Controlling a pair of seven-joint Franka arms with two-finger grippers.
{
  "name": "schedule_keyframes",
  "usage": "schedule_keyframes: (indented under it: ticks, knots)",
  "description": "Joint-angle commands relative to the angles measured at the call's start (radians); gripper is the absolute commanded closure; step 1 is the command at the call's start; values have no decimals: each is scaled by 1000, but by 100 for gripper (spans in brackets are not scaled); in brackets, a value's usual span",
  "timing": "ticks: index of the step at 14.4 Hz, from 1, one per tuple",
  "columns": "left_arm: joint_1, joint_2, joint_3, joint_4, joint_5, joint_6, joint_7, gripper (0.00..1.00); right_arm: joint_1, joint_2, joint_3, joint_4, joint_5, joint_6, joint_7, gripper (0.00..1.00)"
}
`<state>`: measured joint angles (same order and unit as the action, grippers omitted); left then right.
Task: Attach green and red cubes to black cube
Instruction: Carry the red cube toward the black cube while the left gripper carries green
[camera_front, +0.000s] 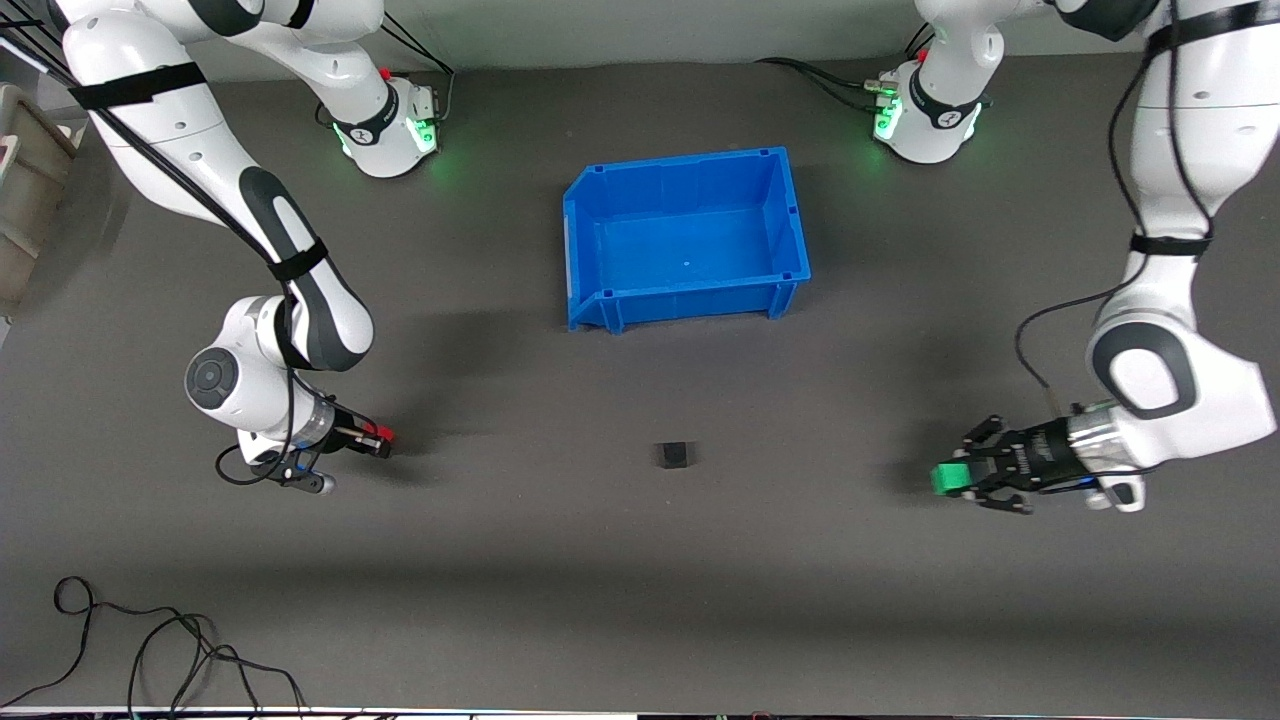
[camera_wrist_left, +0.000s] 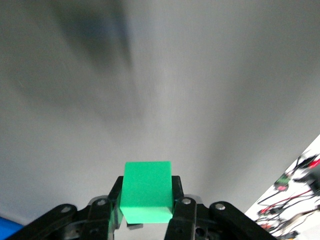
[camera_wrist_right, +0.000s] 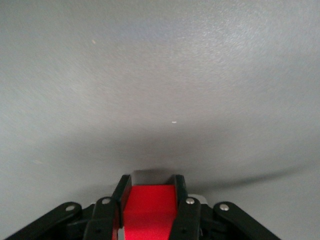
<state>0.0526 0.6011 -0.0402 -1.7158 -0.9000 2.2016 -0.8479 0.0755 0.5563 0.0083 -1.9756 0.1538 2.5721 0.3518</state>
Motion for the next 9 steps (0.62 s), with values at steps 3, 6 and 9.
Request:
schedule_keyframes:
  ticks: [3,6,9]
  knots:
    - [-163,17,14,27,-25,19,-19,78,131,13,-7,104,23,-66,501,100]
    - [-273,68,14,41,-112,119,-62,78,176,72,-7,213,23,-102,790,100]
    - [-367,129,14,76,-119,225,-158,78,230,163,-7,384,23,-200,1098,100]
